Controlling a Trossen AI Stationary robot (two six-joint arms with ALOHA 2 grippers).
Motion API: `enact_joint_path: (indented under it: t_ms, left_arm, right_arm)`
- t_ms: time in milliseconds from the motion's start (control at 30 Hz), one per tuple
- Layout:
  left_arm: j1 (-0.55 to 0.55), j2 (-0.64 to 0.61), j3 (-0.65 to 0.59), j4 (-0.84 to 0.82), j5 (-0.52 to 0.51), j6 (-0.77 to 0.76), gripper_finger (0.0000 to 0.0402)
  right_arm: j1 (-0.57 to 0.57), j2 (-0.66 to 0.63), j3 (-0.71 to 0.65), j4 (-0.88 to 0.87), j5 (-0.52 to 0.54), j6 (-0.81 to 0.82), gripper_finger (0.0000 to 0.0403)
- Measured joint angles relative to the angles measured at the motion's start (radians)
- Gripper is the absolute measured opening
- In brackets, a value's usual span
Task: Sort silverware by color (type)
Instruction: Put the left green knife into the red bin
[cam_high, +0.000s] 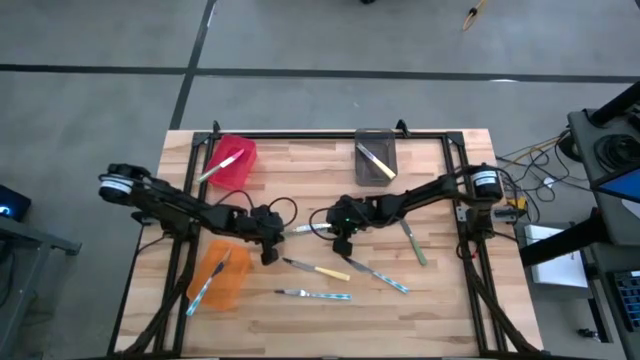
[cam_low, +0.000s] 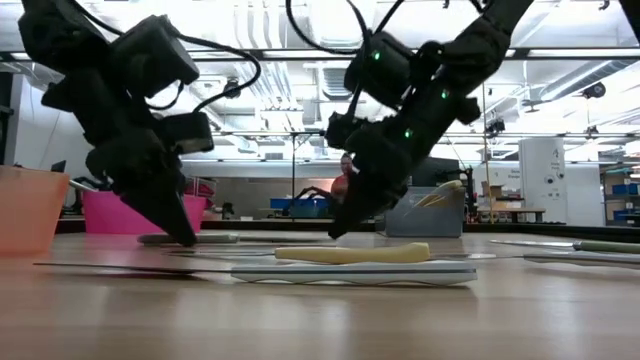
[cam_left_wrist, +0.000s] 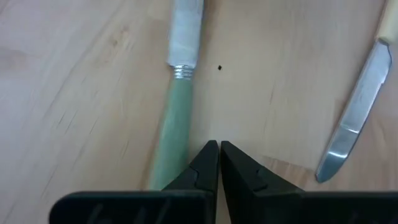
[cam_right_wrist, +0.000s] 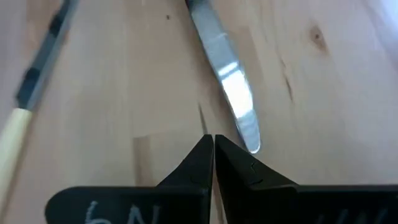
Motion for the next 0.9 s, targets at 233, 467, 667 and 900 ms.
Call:
enact_joint_path:
  t_ms: [233,467,667,900]
  left_arm:
    - [0.002,0.048,0.002,0.034,-0.003,-0.009,0.0000]
    - [0.003,-0.042,0.005,0.002,0.010,-0.008,0.0000]
    - [0.003,-0.143,0.008,-0.064,-0.140,0.057,0.0000]
    - [0.011,-0.149,-0.006,-0.116,-0.175,0.047,0.0000]
  right_arm:
    - [-0.004,0.039,0.002,0.039,0.008,0.006,0.0009]
    - [-0.004,-0.018,0.010,0.030,0.008,0.004,0.0008]
    - [-0.004,-0.011,0.012,0.118,0.010,-0.001,0.0008]
    - [-0.005,0.037,0.012,0.153,0.086,-0.002,0.0009]
